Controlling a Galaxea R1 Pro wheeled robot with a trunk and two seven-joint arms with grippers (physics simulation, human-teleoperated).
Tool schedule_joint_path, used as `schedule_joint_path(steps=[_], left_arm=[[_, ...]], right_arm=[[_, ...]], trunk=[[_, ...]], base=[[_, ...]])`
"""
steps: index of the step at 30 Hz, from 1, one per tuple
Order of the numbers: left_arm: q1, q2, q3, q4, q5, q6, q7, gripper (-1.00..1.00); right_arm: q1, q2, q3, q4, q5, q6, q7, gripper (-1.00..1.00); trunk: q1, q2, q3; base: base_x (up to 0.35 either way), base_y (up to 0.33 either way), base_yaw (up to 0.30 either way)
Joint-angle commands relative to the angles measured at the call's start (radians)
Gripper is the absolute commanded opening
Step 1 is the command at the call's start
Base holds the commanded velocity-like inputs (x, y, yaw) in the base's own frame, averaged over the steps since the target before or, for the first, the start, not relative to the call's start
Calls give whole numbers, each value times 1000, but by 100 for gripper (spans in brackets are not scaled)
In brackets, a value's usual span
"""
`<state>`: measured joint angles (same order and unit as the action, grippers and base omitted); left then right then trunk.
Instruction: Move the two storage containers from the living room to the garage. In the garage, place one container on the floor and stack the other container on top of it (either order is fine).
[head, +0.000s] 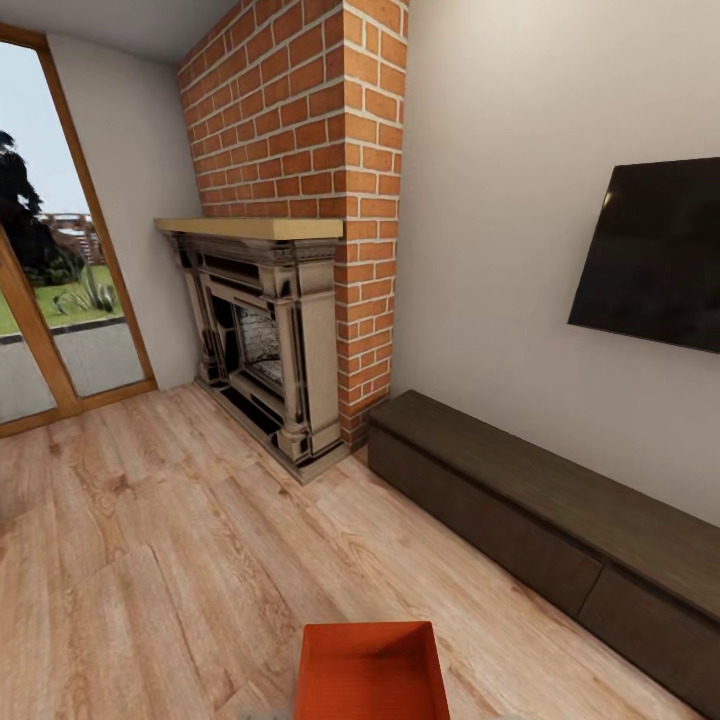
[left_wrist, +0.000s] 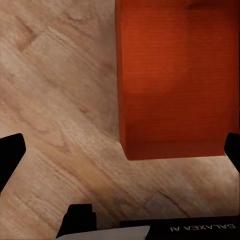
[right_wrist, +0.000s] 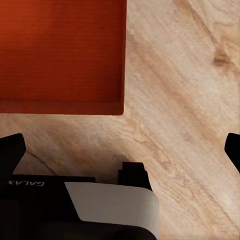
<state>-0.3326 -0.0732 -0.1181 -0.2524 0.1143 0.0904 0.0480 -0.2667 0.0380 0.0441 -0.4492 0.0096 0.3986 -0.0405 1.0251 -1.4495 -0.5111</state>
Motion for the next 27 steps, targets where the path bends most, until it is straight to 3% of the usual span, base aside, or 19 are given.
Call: schedule_joint_path(steps=[1, 8, 17, 27], left_arm=[[-3, 1, -8, -8, 11, 6, 5, 100], [-23, 5, -2, -20, 15, 14, 5, 100], [-40, 9, 0, -21, 53, 15, 6, 100], [-42, 7, 0, -19, 58, 6, 5, 100]], right_arm=[[0, 0, 6, -1, 1, 6, -4, 100], [0, 0, 8, 0, 1, 6, -5, 100], [0, 0, 9, -1, 0, 4, -3, 100], [0, 0, 11, -2, 0, 3, -1, 100]], trunk=[[0, -1, -1], [0, -1, -1], [0, -1, -1], [0, -1, -1]], base=[[0, 0, 0], [0, 0, 0], [0, 0, 0], [2, 0, 0]])
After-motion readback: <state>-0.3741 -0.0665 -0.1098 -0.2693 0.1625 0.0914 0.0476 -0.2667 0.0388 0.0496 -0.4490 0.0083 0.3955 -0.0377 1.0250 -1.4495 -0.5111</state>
